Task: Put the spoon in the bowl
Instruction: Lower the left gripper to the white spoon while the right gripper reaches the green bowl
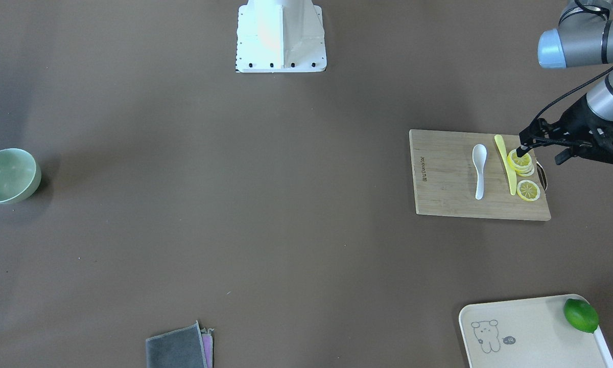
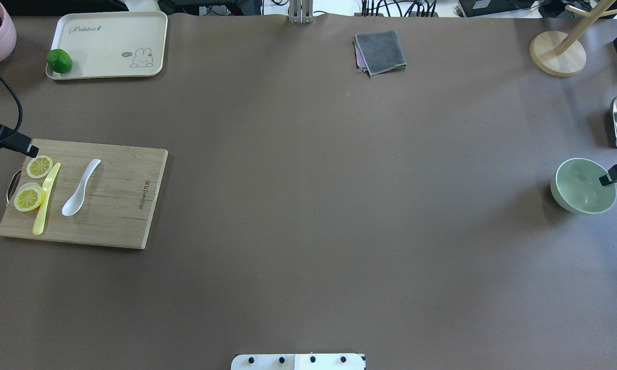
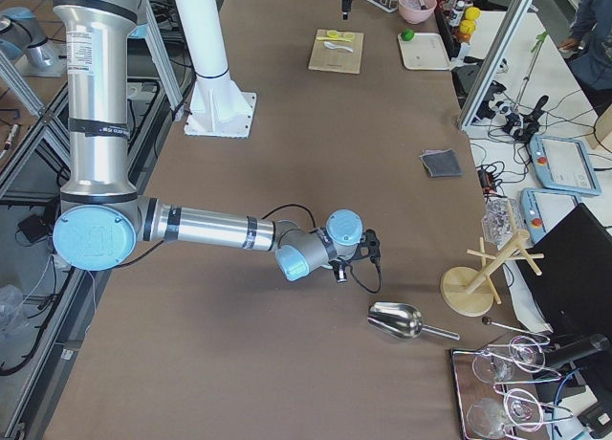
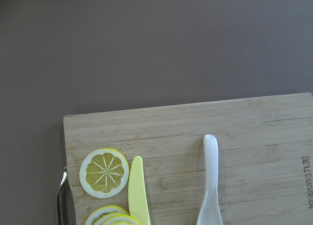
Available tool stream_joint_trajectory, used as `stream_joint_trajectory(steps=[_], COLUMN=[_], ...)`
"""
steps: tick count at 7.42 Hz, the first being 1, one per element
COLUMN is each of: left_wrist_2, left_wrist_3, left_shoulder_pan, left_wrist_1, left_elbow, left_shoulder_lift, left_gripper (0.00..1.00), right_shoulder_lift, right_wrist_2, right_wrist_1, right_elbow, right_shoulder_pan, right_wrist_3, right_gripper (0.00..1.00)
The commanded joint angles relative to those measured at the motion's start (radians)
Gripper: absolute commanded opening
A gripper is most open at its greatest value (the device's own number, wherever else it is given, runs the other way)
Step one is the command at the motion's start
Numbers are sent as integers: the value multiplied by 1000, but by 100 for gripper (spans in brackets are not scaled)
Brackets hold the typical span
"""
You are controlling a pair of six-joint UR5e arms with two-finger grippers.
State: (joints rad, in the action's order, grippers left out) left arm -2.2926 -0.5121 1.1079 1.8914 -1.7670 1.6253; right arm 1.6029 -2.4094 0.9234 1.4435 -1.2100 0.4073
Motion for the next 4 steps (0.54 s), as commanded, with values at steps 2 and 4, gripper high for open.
stream_joint_trajectory(steps=[2,4], left_wrist_2=[146,148], left_wrist_3=[-5,-3], left_shoulder_pan=[-150,-186], left_wrist_1=[2,3], left_elbow=[23,79], left_shoulder_lift=[54,93], left_gripper=[96,89], right_shoulder_lift=[-102,-211], right_wrist_2=[54,183], right_wrist_1=[3,6], right_elbow=[138,201], right_shoulder_pan=[177,360], right_wrist_3=[382,667], right_gripper=[0,0])
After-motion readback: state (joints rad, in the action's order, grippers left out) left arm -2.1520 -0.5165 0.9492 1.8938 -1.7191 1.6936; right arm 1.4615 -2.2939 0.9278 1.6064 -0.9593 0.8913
